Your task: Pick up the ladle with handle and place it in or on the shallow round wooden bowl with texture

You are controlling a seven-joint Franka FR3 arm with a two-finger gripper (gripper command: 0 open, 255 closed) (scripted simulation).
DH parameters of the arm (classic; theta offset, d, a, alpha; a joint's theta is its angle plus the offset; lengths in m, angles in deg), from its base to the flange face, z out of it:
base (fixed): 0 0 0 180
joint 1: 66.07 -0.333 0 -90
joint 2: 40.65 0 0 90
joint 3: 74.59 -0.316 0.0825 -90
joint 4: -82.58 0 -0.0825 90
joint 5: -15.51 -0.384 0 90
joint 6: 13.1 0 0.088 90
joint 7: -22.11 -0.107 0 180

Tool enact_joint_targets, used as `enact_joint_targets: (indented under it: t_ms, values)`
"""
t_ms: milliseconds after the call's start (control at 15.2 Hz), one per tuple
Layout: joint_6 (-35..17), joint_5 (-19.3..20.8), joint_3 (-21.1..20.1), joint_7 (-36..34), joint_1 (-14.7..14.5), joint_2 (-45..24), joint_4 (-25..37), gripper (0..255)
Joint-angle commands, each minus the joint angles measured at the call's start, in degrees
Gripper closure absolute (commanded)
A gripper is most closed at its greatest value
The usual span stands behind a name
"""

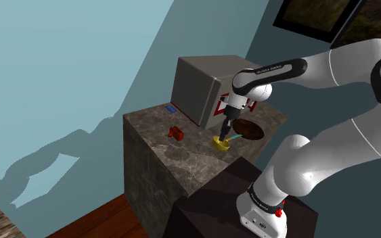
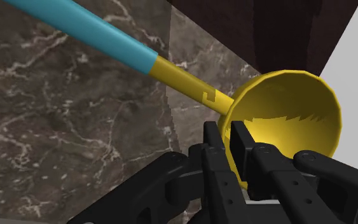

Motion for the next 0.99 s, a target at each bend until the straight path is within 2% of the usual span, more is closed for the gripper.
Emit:
enact_joint_targets:
  t_ms: [0, 330, 660, 924]
  values:
    - [1.8, 0.5, -0.6, -0.9, 0.5, 1.5, 0.5, 255]
    - [5.5, 1.0, -1.8, -2.5, 1.1, 3.9, 2.0, 255]
    - [8.8, 3.4, 4.2, 4.7, 2.8, -1.3, 9.0, 255]
    - [11.3, 3.6, 9.1, 11.1, 3.0, -6.9, 15.5, 255]
